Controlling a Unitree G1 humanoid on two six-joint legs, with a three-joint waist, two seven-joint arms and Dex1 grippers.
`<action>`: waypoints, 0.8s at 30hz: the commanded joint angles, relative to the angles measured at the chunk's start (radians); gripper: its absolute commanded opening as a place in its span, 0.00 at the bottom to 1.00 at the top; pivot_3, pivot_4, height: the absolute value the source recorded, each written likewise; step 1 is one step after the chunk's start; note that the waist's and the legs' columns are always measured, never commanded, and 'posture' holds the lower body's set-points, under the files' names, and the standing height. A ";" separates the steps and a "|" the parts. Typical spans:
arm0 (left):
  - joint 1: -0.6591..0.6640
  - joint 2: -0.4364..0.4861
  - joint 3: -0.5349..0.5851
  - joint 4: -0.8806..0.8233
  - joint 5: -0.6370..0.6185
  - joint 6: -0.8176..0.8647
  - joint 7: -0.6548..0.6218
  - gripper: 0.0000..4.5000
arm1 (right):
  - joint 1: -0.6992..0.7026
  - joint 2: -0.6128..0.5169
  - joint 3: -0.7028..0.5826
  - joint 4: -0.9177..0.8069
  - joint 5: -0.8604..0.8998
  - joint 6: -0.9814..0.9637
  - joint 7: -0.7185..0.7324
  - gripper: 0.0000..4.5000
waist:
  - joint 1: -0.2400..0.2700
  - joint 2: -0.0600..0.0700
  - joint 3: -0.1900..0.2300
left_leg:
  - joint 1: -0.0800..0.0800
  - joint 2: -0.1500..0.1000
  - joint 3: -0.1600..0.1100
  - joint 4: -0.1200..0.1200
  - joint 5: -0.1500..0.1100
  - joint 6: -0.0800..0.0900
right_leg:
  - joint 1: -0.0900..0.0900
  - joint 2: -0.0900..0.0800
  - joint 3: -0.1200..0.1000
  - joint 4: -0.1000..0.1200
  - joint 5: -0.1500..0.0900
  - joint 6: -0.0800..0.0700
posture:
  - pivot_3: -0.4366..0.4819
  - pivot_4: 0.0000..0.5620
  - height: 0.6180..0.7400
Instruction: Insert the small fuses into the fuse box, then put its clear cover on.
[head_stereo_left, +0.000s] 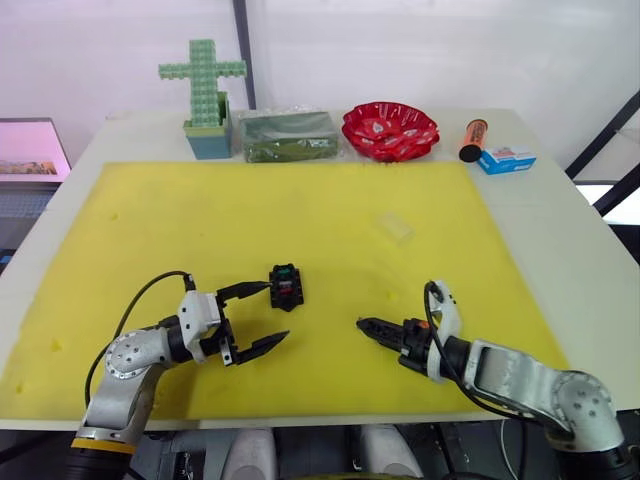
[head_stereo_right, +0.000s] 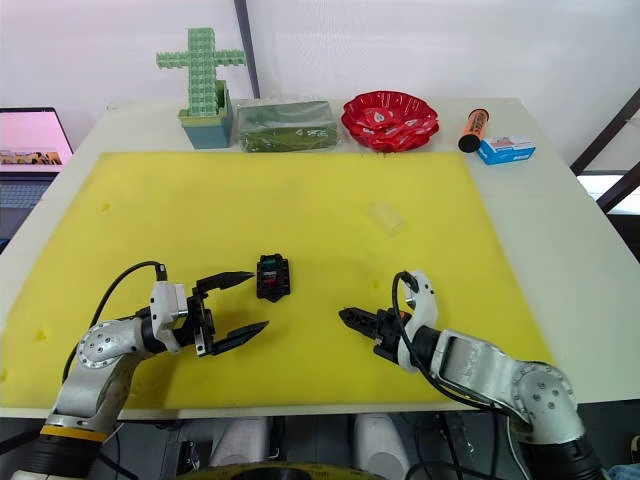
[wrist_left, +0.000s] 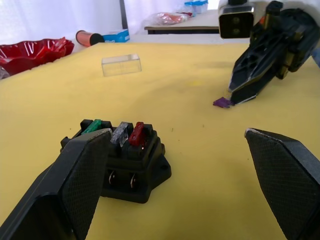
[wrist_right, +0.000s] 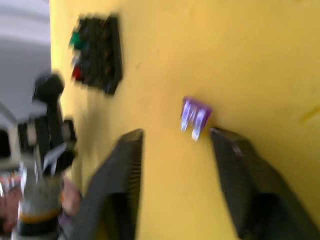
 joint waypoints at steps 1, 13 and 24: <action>-0.007 0.004 -0.001 -0.047 -0.007 0.014 0.012 1.00 | -0.056 -0.131 -0.012 0.075 0.013 0.132 0.186 0.74 | 0.000 0.000 0.000 | 0.000 0.000 0.000 0.000 0.000 0.000 | 0.000 0.000 0.000 0.000 0.000 0.000 | 0.48 0.27 1.00; -0.025 0.045 -0.056 -0.084 -0.005 -0.010 -0.093 1.00 | -0.587 -0.290 0.190 0.423 -0.436 0.470 0.853 0.89 | -0.001 0.002 0.001 | -0.001 0.000 0.002 0.000 0.000 0.000 | -0.003 0.000 0.000 -0.001 0.000 0.000 | 0.48 0.27 1.00; -0.005 0.037 -0.058 -0.047 0.001 -0.058 -0.108 1.00 | -0.750 -0.184 0.377 0.584 -0.886 0.421 1.293 0.89 | 0.000 0.002 0.001 | -0.001 0.000 0.003 0.000 0.000 0.000 | -0.004 0.000 0.000 0.000 0.000 0.000 | 0.48 0.27 1.00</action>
